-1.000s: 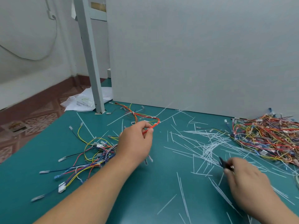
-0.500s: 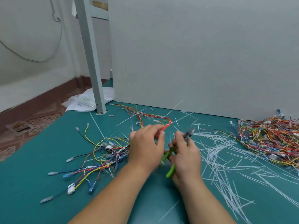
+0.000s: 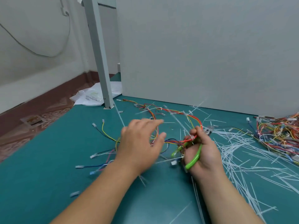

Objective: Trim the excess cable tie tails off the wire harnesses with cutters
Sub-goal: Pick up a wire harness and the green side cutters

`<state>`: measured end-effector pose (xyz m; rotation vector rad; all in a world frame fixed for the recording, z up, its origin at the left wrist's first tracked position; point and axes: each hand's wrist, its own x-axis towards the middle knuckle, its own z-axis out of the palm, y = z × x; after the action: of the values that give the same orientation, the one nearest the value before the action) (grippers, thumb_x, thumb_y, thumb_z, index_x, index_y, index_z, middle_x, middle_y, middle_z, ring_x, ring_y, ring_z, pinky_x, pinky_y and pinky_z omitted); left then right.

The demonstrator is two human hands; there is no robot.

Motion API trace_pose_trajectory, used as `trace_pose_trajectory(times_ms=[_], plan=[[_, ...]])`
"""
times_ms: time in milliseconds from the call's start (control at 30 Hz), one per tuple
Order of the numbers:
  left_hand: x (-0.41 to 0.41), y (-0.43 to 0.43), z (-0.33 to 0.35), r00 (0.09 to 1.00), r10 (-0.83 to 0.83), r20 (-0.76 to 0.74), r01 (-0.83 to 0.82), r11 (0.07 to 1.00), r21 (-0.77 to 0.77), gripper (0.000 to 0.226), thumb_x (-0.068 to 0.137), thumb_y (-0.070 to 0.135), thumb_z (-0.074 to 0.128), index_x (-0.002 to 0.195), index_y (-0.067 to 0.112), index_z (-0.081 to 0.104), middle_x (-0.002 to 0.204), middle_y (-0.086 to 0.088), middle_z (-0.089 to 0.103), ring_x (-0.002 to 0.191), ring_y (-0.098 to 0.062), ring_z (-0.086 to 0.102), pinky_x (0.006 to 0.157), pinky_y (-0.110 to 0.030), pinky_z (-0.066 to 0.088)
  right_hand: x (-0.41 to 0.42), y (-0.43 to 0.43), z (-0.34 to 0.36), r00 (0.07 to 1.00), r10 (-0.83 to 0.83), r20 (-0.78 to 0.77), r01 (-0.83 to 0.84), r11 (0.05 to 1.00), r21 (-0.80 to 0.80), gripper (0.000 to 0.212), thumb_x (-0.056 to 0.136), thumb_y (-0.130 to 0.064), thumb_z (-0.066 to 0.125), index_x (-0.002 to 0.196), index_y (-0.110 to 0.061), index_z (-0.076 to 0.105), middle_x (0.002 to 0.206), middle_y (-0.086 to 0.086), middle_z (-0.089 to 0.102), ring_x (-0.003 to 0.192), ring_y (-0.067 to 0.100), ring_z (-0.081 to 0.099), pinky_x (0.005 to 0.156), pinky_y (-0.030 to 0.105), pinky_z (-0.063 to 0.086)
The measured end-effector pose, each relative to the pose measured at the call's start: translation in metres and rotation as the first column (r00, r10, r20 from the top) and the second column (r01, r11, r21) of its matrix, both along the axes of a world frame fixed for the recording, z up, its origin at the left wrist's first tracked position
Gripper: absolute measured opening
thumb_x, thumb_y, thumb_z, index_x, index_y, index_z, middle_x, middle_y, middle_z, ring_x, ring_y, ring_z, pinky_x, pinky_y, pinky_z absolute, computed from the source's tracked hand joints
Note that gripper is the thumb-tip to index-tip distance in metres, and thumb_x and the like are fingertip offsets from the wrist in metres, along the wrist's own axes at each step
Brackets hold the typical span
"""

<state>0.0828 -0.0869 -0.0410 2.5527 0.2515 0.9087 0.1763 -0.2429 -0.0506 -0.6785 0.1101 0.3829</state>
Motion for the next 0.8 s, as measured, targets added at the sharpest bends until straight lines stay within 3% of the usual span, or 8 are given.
trace_pose_trajectory(times_ms=[100,200,333,467,533,600,667,800], plan=[[-0.004,0.036,-0.015,0.932,0.142,-0.333,-0.184,0.978,-0.098,0.079,0.080,0.084,0.025,0.144,0.042,0.045,0.141,0.011,0.054,0.131,-0.019,0.047,0.103,-0.045,0.038,0.005,-0.010,0.004,1.000,-0.021,0.018,0.019,0.995,0.093,0.017,0.105,-0.022,0.052,0.089,-0.024,0.057,0.072,-0.009,0.058,0.060,0.009,0.051,0.064,0.024,0.046],[-0.011,0.055,-0.031,0.836,0.112,-0.537,-0.150,0.988,-0.026,0.100,0.066,0.099,0.019,0.142,0.041,0.049,0.142,0.015,0.050,0.136,-0.015,0.040,0.104,-0.046,0.034,0.006,-0.014,0.003,0.998,-0.028,0.054,0.022,0.993,0.113,0.023,0.106,-0.024,0.048,0.085,-0.026,0.057,0.069,-0.011,0.058,0.062,0.010,0.052,0.054,0.022,0.050],[-0.012,0.047,-0.027,0.853,0.144,-0.502,-0.157,0.987,0.017,0.102,0.064,0.103,0.009,0.130,0.041,0.057,0.130,0.017,0.057,0.127,-0.015,0.045,0.097,-0.044,0.030,0.004,-0.012,0.005,0.995,-0.007,0.099,-0.009,0.988,0.155,0.014,0.098,-0.025,0.053,0.085,-0.025,0.056,0.070,-0.012,0.052,0.060,0.009,0.048,0.059,0.026,0.050],[0.001,0.025,-0.014,0.909,0.132,-0.396,-0.140,0.990,0.009,0.063,0.082,0.082,0.031,0.131,0.048,0.052,0.134,0.017,0.052,0.126,-0.019,0.044,0.100,-0.045,0.032,-0.001,-0.008,-0.001,0.988,0.078,0.134,-0.099,0.983,0.156,0.012,0.097,-0.029,0.053,0.087,-0.025,0.059,0.069,-0.011,0.045,0.057,0.009,0.044,0.063,0.029,0.054],[0.010,0.018,-0.008,0.902,-0.030,-0.432,0.041,0.999,0.017,0.040,0.094,0.061,0.040,0.132,0.053,0.053,0.140,0.022,0.048,0.131,-0.019,0.038,0.102,-0.046,0.030,-0.002,-0.007,-0.001,0.986,0.095,0.135,-0.112,0.986,0.123,0.014,0.098,-0.031,0.054,0.087,-0.025,0.060,0.067,-0.010,0.042,0.056,0.010,0.042,0.064,0.030,0.052],[0.017,0.016,-0.004,0.769,-0.244,-0.591,0.209,0.969,-0.129,0.042,0.097,0.047,0.033,0.133,0.057,0.053,0.149,0.027,0.043,0.137,-0.018,0.033,0.106,-0.048,0.025,-0.001,-0.008,-0.001,0.986,0.099,0.136,-0.116,0.986,0.122,0.016,0.099,-0.032,0.055,0.086,-0.025,0.062,0.067,-0.010,0.041,0.055,0.010,0.040,0.066,0.029,0.045],[0.020,0.020,-0.005,0.637,-0.301,-0.710,0.236,0.953,-0.192,0.051,0.091,0.051,0.021,0.130,0.060,0.051,0.155,0.027,0.036,0.139,-0.017,0.027,0.108,-0.049,0.019,0.000,-0.011,-0.002,0.986,0.087,0.144,-0.107,0.985,0.136,0.016,0.098,-0.032,0.056,0.086,-0.025,0.063,0.068,-0.010,0.042,0.056,0.010,0.041,0.067,0.030,0.042],[0.020,0.039,-0.008,0.673,-0.173,-0.719,0.182,0.981,-0.066,0.066,0.085,0.084,0.011,0.125,0.054,0.054,0.144,0.019,0.046,0.133,-0.021,0.033,0.105,-0.053,0.024,0.003,-0.014,0.002,0.985,-0.001,0.171,-0.026,0.988,0.153,0.013,0.095,-0.032,0.057,0.085,-0.026,0.062,0.069,-0.010,0.044,0.058,0.012,0.043,0.068,0.032,0.047]])
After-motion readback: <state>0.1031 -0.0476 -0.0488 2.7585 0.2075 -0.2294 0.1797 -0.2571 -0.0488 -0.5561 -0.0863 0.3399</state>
